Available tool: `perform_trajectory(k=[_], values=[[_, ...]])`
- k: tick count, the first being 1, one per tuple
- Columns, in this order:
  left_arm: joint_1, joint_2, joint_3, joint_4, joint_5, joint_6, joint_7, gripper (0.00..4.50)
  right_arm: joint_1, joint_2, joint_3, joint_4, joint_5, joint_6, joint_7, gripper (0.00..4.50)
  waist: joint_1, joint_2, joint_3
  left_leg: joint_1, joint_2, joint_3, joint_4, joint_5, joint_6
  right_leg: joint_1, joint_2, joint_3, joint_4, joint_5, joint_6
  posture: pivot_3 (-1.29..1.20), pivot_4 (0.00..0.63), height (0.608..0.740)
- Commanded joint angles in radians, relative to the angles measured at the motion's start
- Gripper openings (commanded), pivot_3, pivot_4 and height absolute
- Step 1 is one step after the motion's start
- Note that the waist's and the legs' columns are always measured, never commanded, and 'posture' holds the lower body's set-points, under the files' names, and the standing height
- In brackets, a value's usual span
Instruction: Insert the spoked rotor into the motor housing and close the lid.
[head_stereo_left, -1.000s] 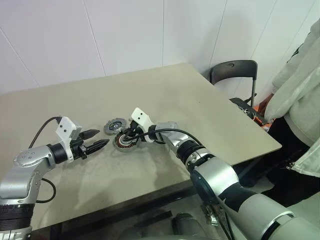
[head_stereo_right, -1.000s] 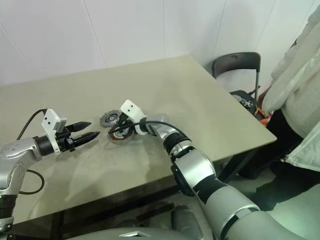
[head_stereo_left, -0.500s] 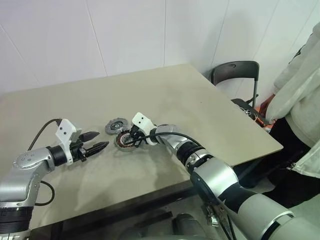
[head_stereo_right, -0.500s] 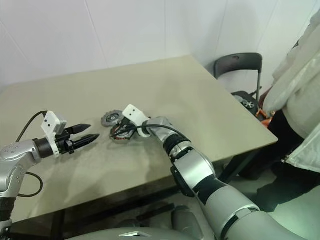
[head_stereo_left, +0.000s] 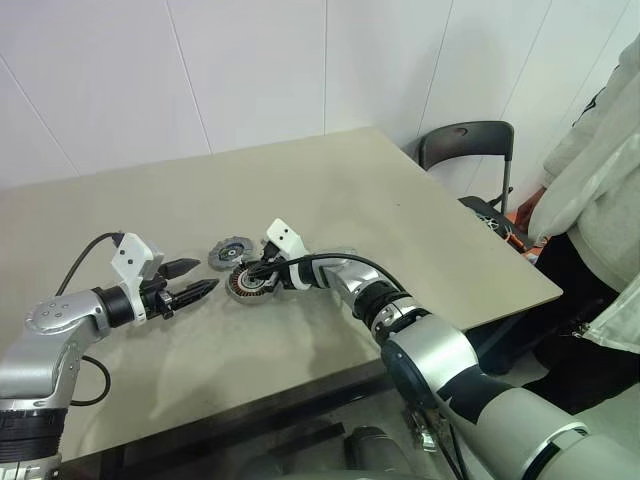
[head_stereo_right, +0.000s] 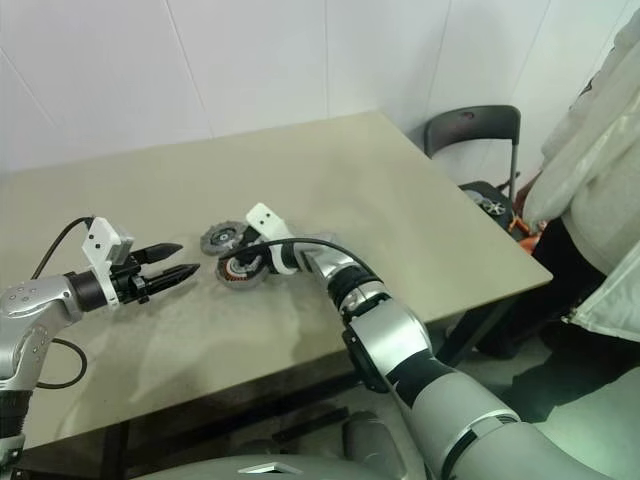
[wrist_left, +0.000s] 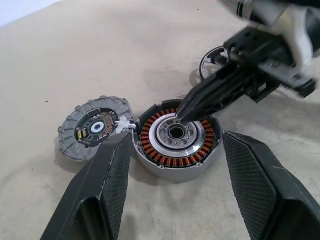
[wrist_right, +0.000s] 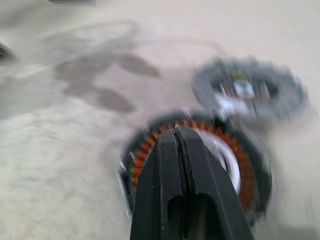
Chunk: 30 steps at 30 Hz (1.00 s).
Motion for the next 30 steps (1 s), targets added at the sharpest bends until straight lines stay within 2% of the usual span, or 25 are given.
perform_trajectory(k=[1, 3, 6, 10, 13, 16, 19, 23, 26, 30], values=[[-0.026, 0.020, 0.004, 0.008, 0.012, -0.048, -0.023, 3.04, 0.076, 0.178, 0.014, -0.095, 0.003, -0.093, -0.011, 0.02, 0.001, 0.000, 0.000, 0.000, 0.000, 0.000, 0.000, 0.000, 0.000, 0.000, 0.000, 0.000, 0.000, 0.000, 0.000, 0.00, 0.000, 0.740], [-0.031, 0.034, 0.002, 0.037, 0.039, -0.087, -0.035, 3.04, 0.093, 0.118, 0.021, -0.136, -0.001, -0.124, -0.025, 0.02, 0.003, 0.000, 0.000, -0.001, 0.000, 0.000, 0.000, 0.000, 0.000, 0.000, 0.000, 0.000, 0.000, 0.000, 0.000, 0.00, 0.000, 0.740], [-0.043, 0.098, -0.029, 0.172, 0.164, -0.266, -0.062, 3.04, 0.149, 0.001, 0.017, -0.300, 0.025, -0.087, 0.020, 0.02, 0.008, 0.000, 0.000, -0.001, 0.000, -0.001, 0.000, 0.000, 0.000, -0.001, 0.000, 0.000, 0.000, 0.000, 0.000, 0.00, 0.000, 0.740], [-0.112, 0.122, -0.004, 0.259, 0.133, -0.302, -0.110, 3.04, 0.277, -0.224, -0.036, -0.687, 0.099, 0.134, 0.139, 0.02, 0.033, -0.001, 0.001, -0.004, -0.001, 0.000, 0.002, 0.000, 0.000, -0.003, -0.001, -0.001, -0.001, 0.000, 0.000, 0.00, 0.000, 0.740], [-0.133, 0.124, -0.020, 0.252, 0.123, -0.298, -0.150, 3.04, 0.359, -0.373, -0.117, -0.927, 0.158, 0.281, 0.127, 0.02, 0.063, 0.000, 0.001, -0.007, -0.003, 0.000, 0.004, 0.000, 0.000, -0.004, -0.004, -0.001, -0.002, 0.000, 0.001, 0.00, 0.000, 0.740], [-0.164, 0.084, -0.043, 0.249, 0.115, -0.278, -0.148, 3.04, 0.460, -0.520, -0.214, -1.156, 0.230, 0.443, 0.107, 0.02, 0.083, 0.000, 0.001, -0.007, -0.002, 0.000, 0.001, -0.001, 0.001, -0.004, -0.003, -0.001, -0.004, 0.000, 0.001, 0.00, 0.000, 0.740], [-0.184, 0.044, -0.073, 0.260, 0.123, -0.277, -0.149, 3.04, 0.536, -0.605, -0.290, -1.303, 0.289, 0.578, 0.066, 0.58, 0.085, -0.001, 0.001, -0.007, 0.000, 0.000, 0.001, -0.001, 0.001, -0.004, -0.002, -0.002, -0.004, -0.001, 0.001, 0.00, 0.000, 0.740], [-0.204, 0.005, -0.110, 0.256, 0.126, -0.271, -0.157, 3.04, 0.637, -0.694, -0.366, -1.381, 0.334, 0.677, 0.032, 1.92, 0.084, -0.001, 0.001, -0.005, 0.000, 0.003, 0.003, -0.001, 0.002, -0.001, -0.001, 0.000, -0.004, -0.002, 0.003, 0.00, 0.000, 0.740], [-0.241, -0.018, -0.136, 0.276, 0.128, -0.267, -0.166, 3.04, 0.724, -0.714, -0.461, -1.403, 0.454, 0.862, 0.009, 2.92, 0.087, -0.003, 0.001, -0.004, 0.000, 0.005, 0.004, -0.001, 0.002, 0.001, -0.001, 0.000, -0.005, -0.003, 0.005, 0.00, 0.000, 0.740], [-0.280, -0.028, -0.159, 0.315, 0.138, -0.275, -0.181, 3.04, 0.744, -0.644, -0.595, -1.375, 0.638, 1.100, -0.078, 2.92, 0.087, -0.003, 0.002, -0.003, 0.001, 0.005, 0.004, -0.001, 0.002, 0.003, 0.000, 0.000, -0.005, -0.004, 0.006, 0.00, 0.000, 0.740]])
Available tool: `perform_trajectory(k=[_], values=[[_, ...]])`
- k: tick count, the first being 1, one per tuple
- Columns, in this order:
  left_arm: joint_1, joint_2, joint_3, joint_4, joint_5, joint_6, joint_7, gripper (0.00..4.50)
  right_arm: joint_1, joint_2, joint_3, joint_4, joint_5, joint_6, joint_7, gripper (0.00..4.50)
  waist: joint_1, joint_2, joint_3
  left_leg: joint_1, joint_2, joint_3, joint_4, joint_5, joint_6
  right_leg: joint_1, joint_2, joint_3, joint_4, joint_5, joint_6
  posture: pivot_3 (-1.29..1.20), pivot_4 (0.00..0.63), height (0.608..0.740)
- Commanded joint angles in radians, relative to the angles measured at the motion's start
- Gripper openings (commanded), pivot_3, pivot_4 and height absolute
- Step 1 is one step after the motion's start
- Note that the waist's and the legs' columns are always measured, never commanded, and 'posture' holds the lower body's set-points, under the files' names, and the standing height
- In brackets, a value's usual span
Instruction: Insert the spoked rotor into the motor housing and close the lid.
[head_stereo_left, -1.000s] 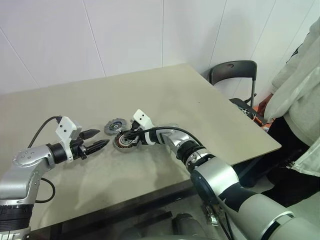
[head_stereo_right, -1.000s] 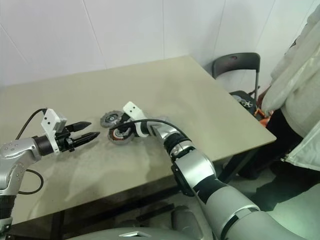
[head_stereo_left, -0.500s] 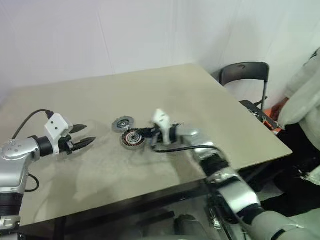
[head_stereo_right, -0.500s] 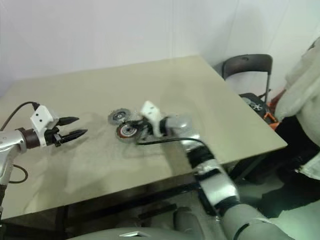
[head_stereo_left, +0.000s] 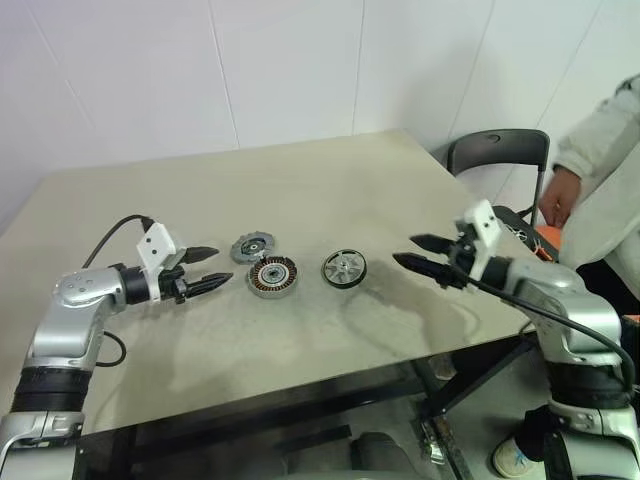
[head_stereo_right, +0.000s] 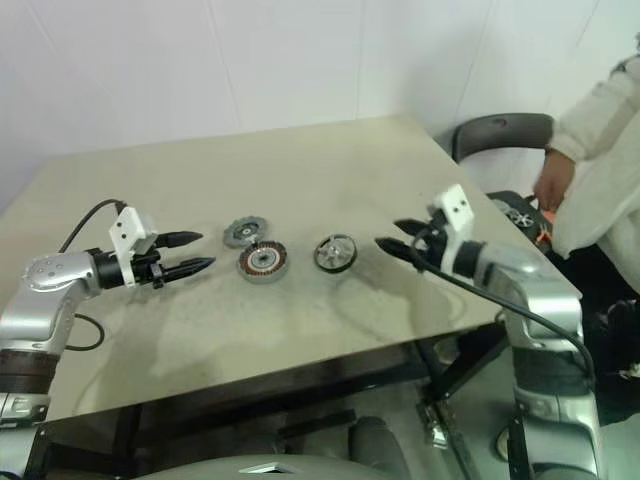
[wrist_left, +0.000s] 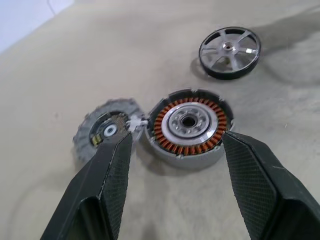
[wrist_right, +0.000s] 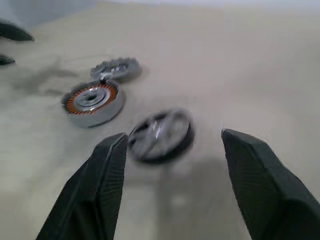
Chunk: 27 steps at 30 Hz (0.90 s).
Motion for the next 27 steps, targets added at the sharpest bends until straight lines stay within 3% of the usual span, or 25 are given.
perform_trajectory(k=[1, 3, 6, 9, 16, 20, 27], values=[[-0.044, -0.002, -0.009, 0.013, 0.001, -0.008, -0.014, 3.04, -0.035, 0.071, -0.139, 0.012, 0.168, 0.176, -0.093, 2.92, -0.004, 0.000, 0.000, 0.000, 0.000, 0.000, 0.000, 0.000, 0.000, 0.000, 0.000, 0.000, 0.000, 0.000, 0.000, 0.00, 0.000, 0.740], [-0.049, -0.004, -0.012, 0.012, 0.000, -0.003, -0.016, 3.04, -0.067, 0.145, -0.250, 0.057, 0.279, 0.281, -0.166, 2.92, -0.006, 0.000, 0.000, 0.000, 0.000, 0.000, 0.000, 0.000, 0.000, 0.000, 0.000, 0.001, 0.000, 0.000, 0.000, 0.00, 0.000, 0.740], [-0.035, -0.001, -0.015, -0.006, -0.005, 0.006, -0.015, 3.04, -0.017, 0.160, -0.197, 0.026, 0.291, 0.307, -0.176, 2.92, -0.003, 0.000, 0.000, 0.001, 0.000, -0.001, 0.000, 0.000, 0.000, 0.000, 0.000, 0.001, 0.000, 0.000, 0.000, 0.00, 0.000, 0.740], [-0.018, 0.002, -0.012, -0.024, -0.010, 0.017, -0.014, 3.04, -0.052, 0.207, -0.224, 0.041, 0.338, 0.316, -0.233, 2.92, -0.003, 0.001, 0.001, 0.000, 0.001, -0.001, 0.000, 0.000, 0.001, -0.001, 0.000, 0.000, -0.001, 0.000, 0.000, 0.00, 0.000, 0.740], [0.012, 0.002, 0.002, -0.066, -0.019, 0.041, 0.001, 3.04, -0.048, 0.253, -0.077, 0.078, 0.280, 0.254, -0.282, 2.92, -0.004, 0.001, 0.001, 0.000, 0.001, -0.001, 0.000, 0.000, 0.001, -0.001, 0.000, 0.000, -0.001, 0.000, 0.000, 0.00, 0.000, 0.740], [0.026, 0.007, 0.016, -0.085, -0.026, 0.054, 0.013, 3.04, -0.085, 0.277, -0.076, 0.103, 0.315, 0.243, -0.292, 2.92, -0.004, 0.001, 0.001, 0.000, 0.000, 0.000, 0.000, 0.000, 0.001, -0.001, 0.000, 0.001, -0.001, 0.000, 0.000, 0.00, 0.000, 0.740], [0.064, 0.016, 0.037, -0.150, -0.043, 0.092, 0.038, 3.04, -0.178, 0.410, 0.025, 0.197, 0.276, 0.154, -0.311, 2.92, -0.010, 0.001, 0.001, 0.000, 0.001, -0.001, -0.001, 0.000, 0.001, -0.001, 0.001, 0.000, -0.001, 0.000, 0.000, 0.00, 0.000, 0.740]])
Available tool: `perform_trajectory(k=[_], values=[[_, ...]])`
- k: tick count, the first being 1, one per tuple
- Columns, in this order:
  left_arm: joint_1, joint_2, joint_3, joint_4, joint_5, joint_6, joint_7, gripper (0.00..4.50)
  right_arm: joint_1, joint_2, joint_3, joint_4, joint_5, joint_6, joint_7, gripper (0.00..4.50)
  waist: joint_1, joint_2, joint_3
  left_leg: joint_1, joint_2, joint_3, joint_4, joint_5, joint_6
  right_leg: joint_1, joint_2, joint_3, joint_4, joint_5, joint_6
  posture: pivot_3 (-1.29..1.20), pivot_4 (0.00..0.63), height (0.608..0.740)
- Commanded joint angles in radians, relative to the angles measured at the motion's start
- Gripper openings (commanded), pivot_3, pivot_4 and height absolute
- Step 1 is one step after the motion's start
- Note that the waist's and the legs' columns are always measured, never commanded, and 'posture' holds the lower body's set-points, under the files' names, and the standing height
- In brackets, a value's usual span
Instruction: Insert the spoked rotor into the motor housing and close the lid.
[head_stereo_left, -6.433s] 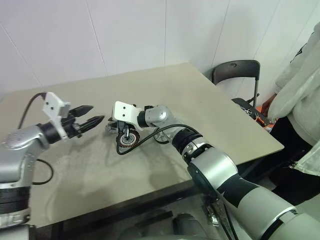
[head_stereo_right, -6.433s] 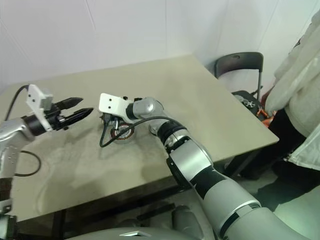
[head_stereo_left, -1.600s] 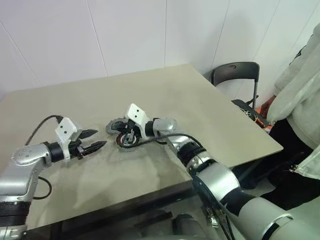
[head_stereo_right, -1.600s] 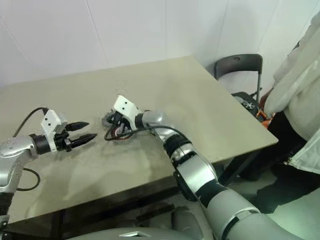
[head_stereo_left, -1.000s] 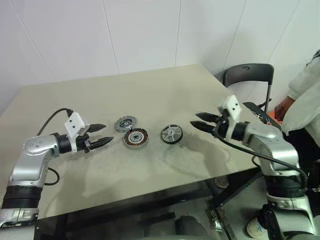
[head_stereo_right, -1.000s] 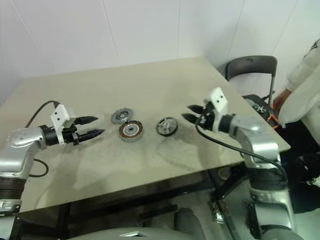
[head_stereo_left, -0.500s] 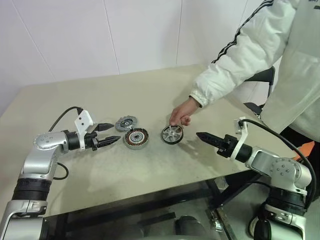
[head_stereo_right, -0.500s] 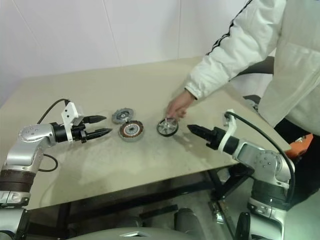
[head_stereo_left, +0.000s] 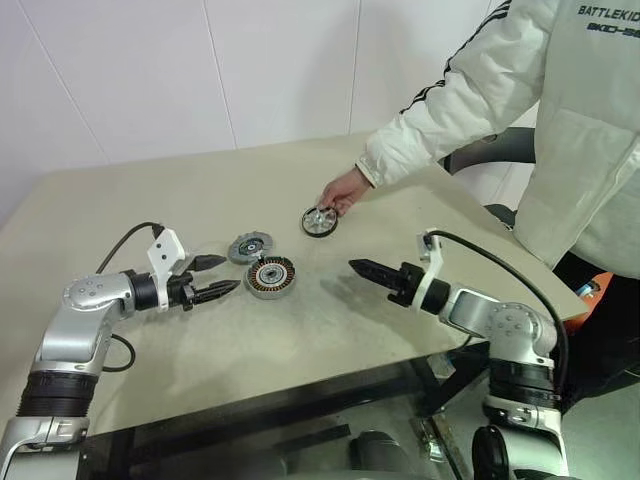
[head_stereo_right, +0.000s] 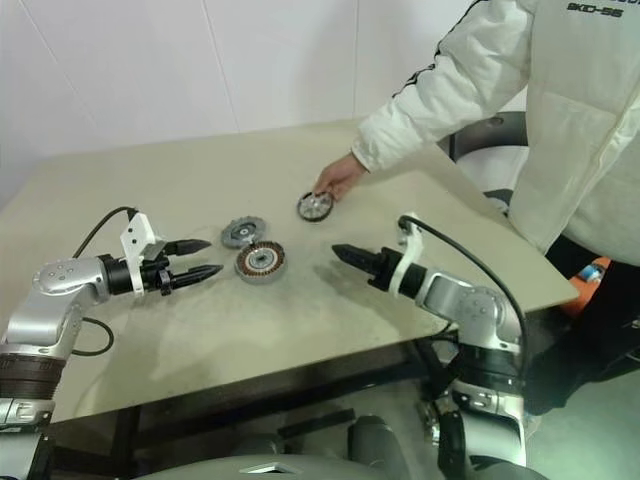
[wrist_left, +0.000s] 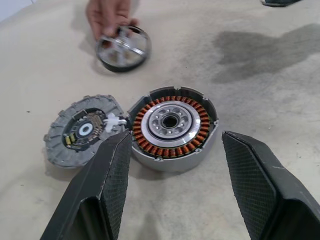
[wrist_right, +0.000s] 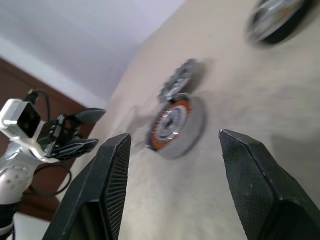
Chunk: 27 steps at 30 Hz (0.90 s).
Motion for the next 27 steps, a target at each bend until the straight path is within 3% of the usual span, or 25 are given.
perform_trajectory(k=[1, 4, 9, 14, 18, 21, 24, 27], values=[[0.001, 0.019, 0.035, -0.055, -0.021, 0.015, 0.014, 3.04, -0.093, 0.063, 0.048, 0.069, -0.024, -0.091, -0.007, 2.92, -0.002, 0.000, 0.000, 0.000, 0.000, 0.000, 0.000, 0.000, 0.000, 0.000, 0.000, 0.000, 0.000, 0.000, 0.000, 0.00, 0.000, 0.740], [0.011, 0.021, 0.038, -0.067, -0.021, 0.020, 0.018, 3.04, -0.170, 0.089, 0.070, 0.189, -0.083, -0.199, -0.006, 2.92, -0.001, 0.000, 0.000, 0.000, 0.000, 0.001, 0.000, 0.000, 0.000, 0.000, 0.000, 0.000, 0.000, 0.001, -0.001, 0.00, 0.000, 0.740], [0.034, 0.030, 0.055, -0.113, -0.032, 0.046, 0.033, 3.04, -0.389, 0.074, 0.041, 0.609, -0.226, -0.520, -0.027, 2.92, -0.001, 0.001, 0.000, 0.000, -0.001, 0.001, 0.000, 0.000, 0.000, -0.001, -0.001, 0.000, 0.000, 0.003, -0.004, 0.00, 0.000, 0.740], [0.059, 0.040, 0.075, -0.139, -0.041, 0.059, 0.047, 3.04, -0.483, 0.060, 0.039, 0.767, -0.259, -0.593, 0.026, 2.92, -0.004, 0.001, 0.000, -0.002, -0.001, 0.000, -0.003, 0.000, 0.000, -0.003, -0.001, 0.000, -0.001, 0.003, -0.004, 0.00, 0.000, 0.740], [0.072, 0.048, 0.086, -0.153, -0.050, 0.069, 0.053, 3.04, -0.482, 0.075, 0.049, 0.714, -0.229, -0.520, 0.100, 2.92, -0.009, 0.001, 0.001, -0.004, -0.001, 0.000, -0.004, 0.000, 0.000, -0.005, -0.001, 0.001, -0.001, 0.003, -0.004, 0.00, 0.000, 0.740], [0.082, 0.052, 0.089, -0.159, -0.056, 0.071, 0.056, 3.04, -0.417, 0.114, 0.104, 0.537, -0.168, -0.364, 0.155, 2.92, -0.013, 0.002, 0.001, -0.004, -0.001, 0.000, -0.004, 0.000, 0.000, -0.006, -0.001, 0.001, 0.000, 0.003, -0.004, 0.00, 0.000, 0.740], [0.082, 0.052, 0.087, -0.162, -0.058, 0.074, 0.058, 3.04, -0.328, 0.174, 0.201, 0.346, -0.125, -0.233, 0.170, 2.92, -0.017, 0.002, 0.001, -0.004, 0.000, -0.001, -0.004, 0.000, 0.000, -0.006, -0.001, 0.000, 0.000, 0.002, -0.004, 0.00, 0.000, 0.740], [0.077, 0.056, 0.089, -0.161, -0.069, 0.092, 0.054, 3.04, -0.254, 0.198, 0.301, 0.261, -0.173, -0.227, 0.160, 2.92, -0.022, 0.002, 0.001, -0.003, 0.000, -0.001, -0.003, 0.000, 0.000, -0.006, -0.001, 0.000, 0.002, 0.002, -0.004, 0.00, 0.000, 0.740]])
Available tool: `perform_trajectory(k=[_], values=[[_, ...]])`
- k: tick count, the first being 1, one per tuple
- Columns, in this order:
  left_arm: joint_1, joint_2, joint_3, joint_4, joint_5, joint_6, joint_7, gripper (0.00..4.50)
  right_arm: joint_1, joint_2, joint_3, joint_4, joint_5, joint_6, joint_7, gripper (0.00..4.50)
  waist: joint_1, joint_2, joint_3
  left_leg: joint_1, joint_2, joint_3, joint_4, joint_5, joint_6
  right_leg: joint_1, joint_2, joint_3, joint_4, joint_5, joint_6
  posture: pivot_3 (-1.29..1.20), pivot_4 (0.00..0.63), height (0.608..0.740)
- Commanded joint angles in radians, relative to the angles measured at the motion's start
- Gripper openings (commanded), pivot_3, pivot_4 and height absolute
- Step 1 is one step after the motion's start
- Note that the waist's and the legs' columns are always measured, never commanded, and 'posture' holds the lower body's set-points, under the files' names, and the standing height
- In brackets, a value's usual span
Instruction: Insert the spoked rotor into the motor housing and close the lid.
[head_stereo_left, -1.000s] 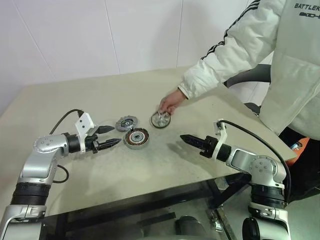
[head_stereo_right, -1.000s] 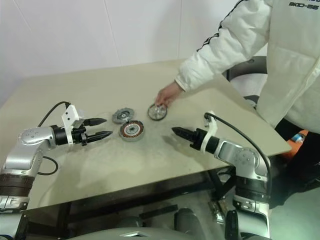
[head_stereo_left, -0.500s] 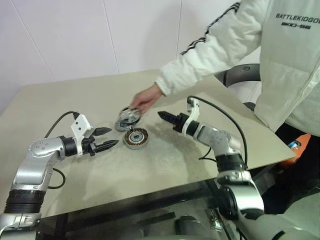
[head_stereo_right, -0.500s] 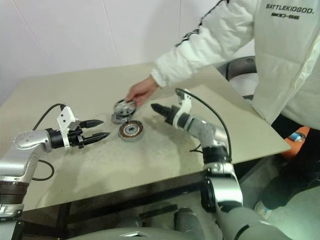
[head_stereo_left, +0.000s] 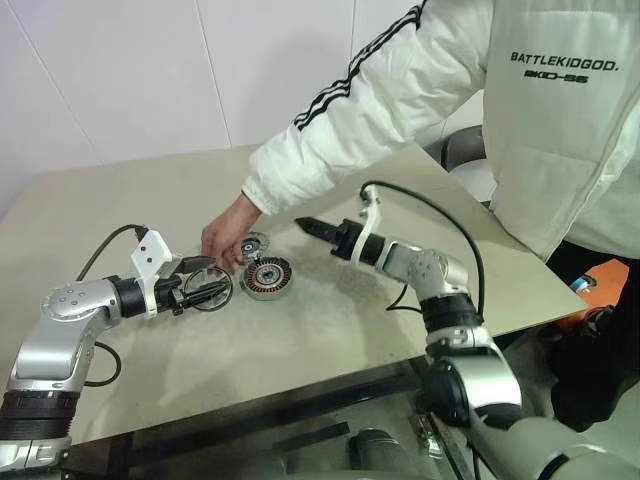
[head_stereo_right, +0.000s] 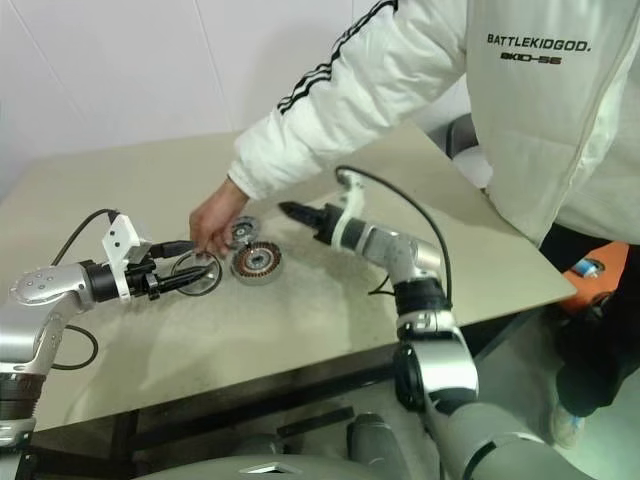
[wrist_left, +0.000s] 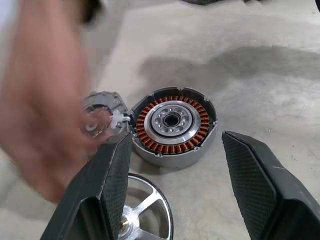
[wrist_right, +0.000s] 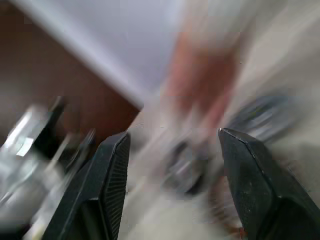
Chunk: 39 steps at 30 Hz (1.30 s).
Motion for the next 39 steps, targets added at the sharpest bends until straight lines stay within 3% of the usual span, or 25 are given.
perform_trajectory(k=[1, 8, 12, 16, 24, 32, 39], values=[[-0.019, 0.020, 0.032, -0.026, -0.030, 0.028, -0.002, 3.04, 0.054, 0.008, 0.117, -0.112, -0.048, -0.010, 0.004, 2.92, -0.002, 0.000, 0.000, 0.000, 0.000, 0.000, 0.000, 0.000, 0.000, 0.000, 0.000, 0.000, 0.000, 0.000, 0.000, 0.00, 0.000, 0.740], [0.195, -0.013, 0.131, -0.179, -0.143, 0.154, 0.045, 3.04, 0.075, -0.026, 0.087, -0.071, -0.076, -0.040, -0.030, 2.92, -0.009, 0.000, 0.000, 0.000, -0.001, 0.000, 0.001, 0.000, 0.000, 0.001, -0.001, 0.000, 0.000, 0.000, 0.000, 0.00, 0.000, 0.740], [0.371, -0.165, 0.244, -0.352, -0.352, 0.356, 0.238, 3.04, 0.078, -0.038, 0.059, -0.058, -0.086, -0.045, -0.049, 2.92, -0.005, 0.000, 0.000, -0.001, 0.000, 0.000, -0.001, 0.000, 0.000, -0.001, -0.001, 0.000, -0.001, 0.000, 0.000, 0.00, 0.000, 0.740], [0.501, -0.301, 0.273, -0.380, -0.434, 0.434, 0.369, 3.04, 0.085, -0.058, 0.044, -0.056, -0.084, -0.033, -0.057, 2.92, -0.004, 0.000, 0.000, 0.001, 0.000, 0.001, 0.000, 0.000, 0.000, 0.001, -0.001, 0.000, -0.001, 0.000, 0.000, 0.00, 0.000, 0.740], [0.373, -0.457, 0.348, -0.187, -0.473, 0.413, 0.585, 3.04, 0.096, -0.104, 0.053, -0.062, -0.092, -0.003, -0.044, 2.92, 0.021, 0.000, 0.000, 0.006, 0.000, -0.002, 0.003, 0.000, 0.000, 0.009, 0.001, -0.004, -0.002, -0.005, 0.001, 0.00, 0.000, 0.740], [0.234, -0.509, 0.279, -0.081, -0.434, 0.380, 0.614, 3.04, 0.098, -0.116, 0.040, -0.067, -0.097, 0.000, -0.066, 2.92, 0.020, 0.000, 0.000, 0.003, 0.000, -0.001, 0.002, 0.000, 0.000, 0.008, 0.001, -0.003, -0.008, 0.000, 0.000, 0.00, 0.000, 0.740], [0.197, -0.521, 0.262, -0.035, -0.426, 0.363, 0.618, 3.04, 0.107, -0.134, -0.003, -0.077, -0.089, 0.008, -0.097, 2.92, 0.027, -0.001, 0.000, 0.000, -0.001, -0.001, 0.001, 0.000, 0.000, 0.008, -0.001, -0.004, -0.013, 0.000, 0.000, 0.00, 0.000, 0.740]])
